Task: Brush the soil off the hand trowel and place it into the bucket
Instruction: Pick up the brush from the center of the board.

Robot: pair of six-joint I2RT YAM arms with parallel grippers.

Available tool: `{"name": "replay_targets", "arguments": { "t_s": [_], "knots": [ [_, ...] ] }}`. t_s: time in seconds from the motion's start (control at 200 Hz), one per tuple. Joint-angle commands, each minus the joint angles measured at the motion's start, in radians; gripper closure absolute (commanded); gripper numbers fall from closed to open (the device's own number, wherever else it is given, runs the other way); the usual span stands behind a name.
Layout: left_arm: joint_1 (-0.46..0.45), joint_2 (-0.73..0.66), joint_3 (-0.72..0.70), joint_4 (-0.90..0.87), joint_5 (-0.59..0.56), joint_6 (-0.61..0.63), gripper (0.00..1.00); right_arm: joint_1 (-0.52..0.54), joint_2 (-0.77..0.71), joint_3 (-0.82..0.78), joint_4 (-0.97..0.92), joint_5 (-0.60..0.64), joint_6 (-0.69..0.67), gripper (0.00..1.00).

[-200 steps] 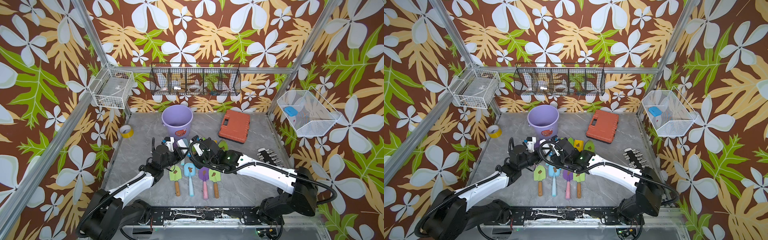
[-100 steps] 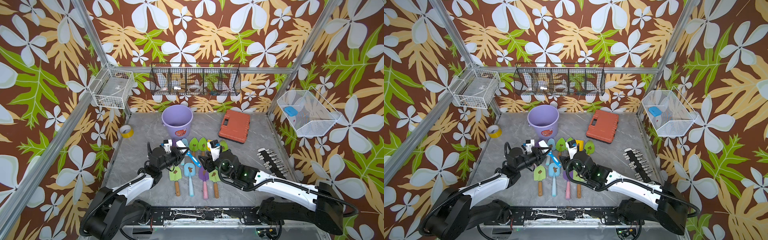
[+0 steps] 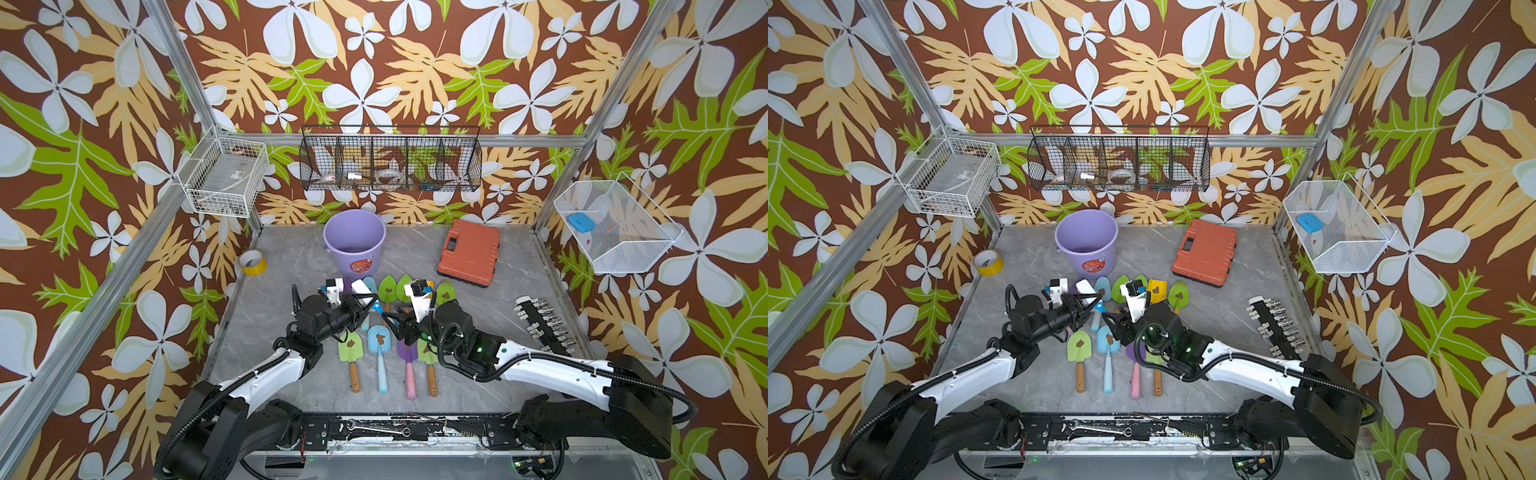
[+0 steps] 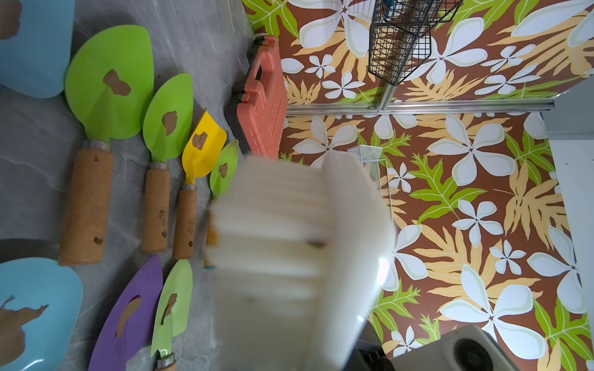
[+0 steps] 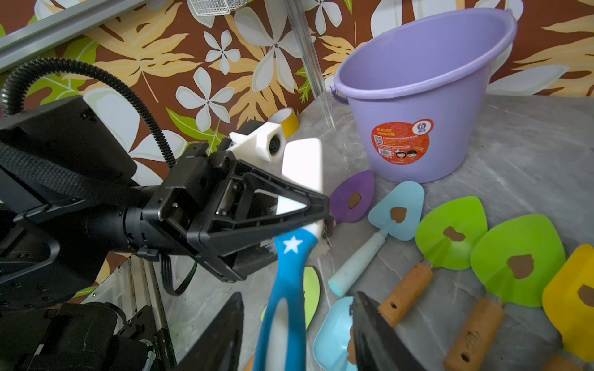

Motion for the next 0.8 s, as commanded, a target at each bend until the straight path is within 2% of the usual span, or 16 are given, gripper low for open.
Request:
{"name": "replay_targets", "arguments": {
  "t_s": [0.0,0.19,0.555,0.796],
  "knots": [
    [0.003,-0.006,0.003,0.018,-0.006,0.000,1.00,0.002,0.024,0.023,0.029,-0.029,-0.003,0.48],
    [0.003,-0.002,0.005,0.023,-0.002,0.004,1.00,0.003,0.063,0.051,-0.011,-0.029,0.001,0.55],
    [0.003,0.000,0.008,0.017,-0.004,0.009,1.00,0.008,0.126,0.102,-0.098,-0.012,0.001,0.59],
    [0.003,0.002,0.008,0.005,-0.008,0.012,1.00,0.014,0.132,0.102,-0.092,-0.013,0.004,0.63]
  ]
}}
